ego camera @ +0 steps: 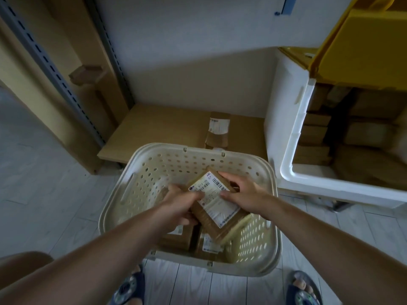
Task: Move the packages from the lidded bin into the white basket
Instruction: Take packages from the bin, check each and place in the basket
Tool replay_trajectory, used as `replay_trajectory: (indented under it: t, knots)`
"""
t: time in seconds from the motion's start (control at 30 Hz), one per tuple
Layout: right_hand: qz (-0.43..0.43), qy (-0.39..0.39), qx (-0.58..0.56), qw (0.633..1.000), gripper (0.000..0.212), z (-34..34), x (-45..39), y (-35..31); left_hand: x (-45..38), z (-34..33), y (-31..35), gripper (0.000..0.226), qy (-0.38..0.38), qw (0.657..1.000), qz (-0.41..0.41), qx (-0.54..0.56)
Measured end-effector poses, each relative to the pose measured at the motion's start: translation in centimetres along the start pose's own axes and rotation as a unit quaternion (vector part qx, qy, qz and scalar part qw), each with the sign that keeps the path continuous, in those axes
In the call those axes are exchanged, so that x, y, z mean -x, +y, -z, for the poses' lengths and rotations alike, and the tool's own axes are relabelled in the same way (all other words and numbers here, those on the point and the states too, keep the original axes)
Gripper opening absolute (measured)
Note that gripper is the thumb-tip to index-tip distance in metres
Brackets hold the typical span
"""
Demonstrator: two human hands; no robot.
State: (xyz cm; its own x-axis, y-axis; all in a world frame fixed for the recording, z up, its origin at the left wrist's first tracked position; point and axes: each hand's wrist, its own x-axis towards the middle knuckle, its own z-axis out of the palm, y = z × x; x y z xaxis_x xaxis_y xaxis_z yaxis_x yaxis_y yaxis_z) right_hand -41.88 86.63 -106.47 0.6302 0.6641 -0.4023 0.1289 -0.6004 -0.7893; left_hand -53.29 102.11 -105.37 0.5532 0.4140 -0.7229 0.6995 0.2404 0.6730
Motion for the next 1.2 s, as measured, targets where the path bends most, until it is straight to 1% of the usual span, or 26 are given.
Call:
replay_trajectory:
  t: [0.07,0.1,0.17,0.2,0.23,0.3,0.37,0.43,0.5,0.57,0.63,0.7,0.83,1.0,1.07,1.2]
  knots:
    - [-0.003,-0.026,0.036,0.999,0.064,-0.3,-0.4,0.6,-0.7,-0.8,-0.8,0.052,-0.005,0.999,0.02,0.025]
    - [-0.01,-0.042,0.055,0.998,0.065,-0.3,-0.6,0.8,-0.9,-1.1,-1.2,0.044,-0.004,0.999,0.032,0.036]
    - [-0.031,-0.071,0.089,0.993,0.064,-0.4,-1.1,1.2,-0.8,-1.7,-1.8,0.017,-0.007,0.996,0.069,0.052]
    - [-0.042,-0.083,0.105,0.99,0.061,-0.5,-1.3,1.4,-0.9,-1.9,-2.1,0.008,-0.013,0.994,0.088,0.063]
    - [-0.052,-0.096,0.118,0.987,0.056,-0.6,-1.6,1.7,-1.0,-2.1,-2.4,0.006,-0.019,0.992,0.1,0.076]
    - [-0.071,-0.122,0.136,0.98,0.044,-1.1,-2.6,2.2,-1.5,-2.2,-3.0,0.016,-0.022,0.989,0.112,0.091]
    - [-0.091,-0.149,0.149,0.973,0.039,-1.6,-3.5,2.5,-2.1,-2.4,-3.6,0.022,-0.017,0.989,0.121,0.088]
    - [-0.1,-0.17,0.169,0.966,0.047,-2.3,-4.5,3.0,-2.5,-2.6,-4.2,0.015,-0.011,0.989,0.129,0.071]
    - [-0.104,-0.191,0.209,0.954,0.055,-2.8,-5.3,3.5,-2.9,-2.6,-5.0,0.018,-0.017,0.989,0.141,0.046]
    - [-0.113,-0.218,0.242,0.939,0.057,-3.0,-5.8,3.6,-3.4,-2.4,-5.6,0.023,-0.034,0.987,0.148,0.046]
    - [-0.123,-0.238,0.256,0.929,0.058,-2.8,-6.0,3.4,-3.7,-2.1,-5.8,0.018,-0.053,0.986,0.148,0.054]
    - [-0.131,-0.254,0.263,0.922,0.058,-2.6,-6.4,3.3,-4.5,-2.0,-6.2,0.019,-0.065,0.985,0.157,0.028]
    - [-0.125,-0.257,0.275,0.918,0.059,-3.5,-7.4,4.6,-5.2,-2.5,-7.2,0.021,-0.086,0.979,0.179,-0.037]
    - [-0.139,-0.249,0.262,0.922,0.06,-5.4,-8.8,6.4,-6.2,-2.6,-7.9,0.023,-0.089,0.969,0.222,-0.066]
    - [-0.143,-0.249,0.248,0.925,0.062,-5.8,-9.0,7.1,-7.1,-2.9,-8.1,0.018,-0.097,0.96,0.229,-0.13]
    - [-0.141,-0.246,0.248,0.926,0.064,-6.6,-8.8,7.9,-8.1,-3.2,-8.4,0.021,-0.111,0.937,0.213,-0.254]
